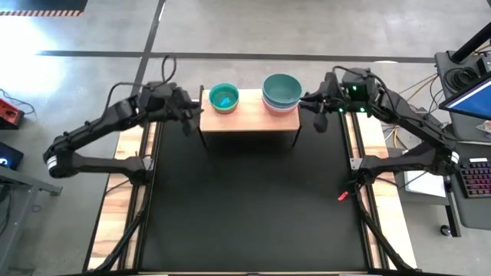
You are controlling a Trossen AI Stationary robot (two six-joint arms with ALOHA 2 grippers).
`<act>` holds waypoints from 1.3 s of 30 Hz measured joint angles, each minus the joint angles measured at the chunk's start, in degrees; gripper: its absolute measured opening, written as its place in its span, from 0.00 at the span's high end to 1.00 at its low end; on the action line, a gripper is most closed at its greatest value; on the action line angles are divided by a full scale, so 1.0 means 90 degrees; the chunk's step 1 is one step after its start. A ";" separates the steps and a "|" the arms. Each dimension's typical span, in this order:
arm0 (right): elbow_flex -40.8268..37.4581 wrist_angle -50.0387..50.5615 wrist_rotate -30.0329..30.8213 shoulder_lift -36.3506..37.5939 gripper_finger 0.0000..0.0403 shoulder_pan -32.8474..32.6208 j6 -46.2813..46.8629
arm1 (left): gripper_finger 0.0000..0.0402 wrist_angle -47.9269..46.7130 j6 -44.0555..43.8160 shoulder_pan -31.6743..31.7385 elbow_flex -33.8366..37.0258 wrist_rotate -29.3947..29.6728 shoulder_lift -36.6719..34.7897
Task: Place and stack bowls onto a shelf
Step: Return to Home Position
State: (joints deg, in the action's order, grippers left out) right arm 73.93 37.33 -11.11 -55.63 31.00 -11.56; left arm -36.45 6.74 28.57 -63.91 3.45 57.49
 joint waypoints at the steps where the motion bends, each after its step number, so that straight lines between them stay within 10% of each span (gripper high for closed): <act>1: -0.0200 -0.0166 0.0002 0.0118 0.84 0.0000 0.0059 | 0.79 0.0206 -0.0100 -0.0021 0.0303 -0.0001 -0.0180; 19: -0.4224 -0.3094 0.0019 0.2208 0.84 -0.0772 0.1500 | 0.79 0.5283 -0.1209 -0.1373 0.4639 -0.0256 -0.1933; 39: -0.7741 -0.7490 0.0171 0.2836 0.84 -0.1368 0.2462 | 0.79 0.7816 -0.1739 -0.1884 0.6561 -0.0101 -0.1814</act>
State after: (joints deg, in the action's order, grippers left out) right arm 4.26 -30.08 -9.58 -30.11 18.69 10.60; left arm 33.90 -8.91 11.61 -4.87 2.55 41.17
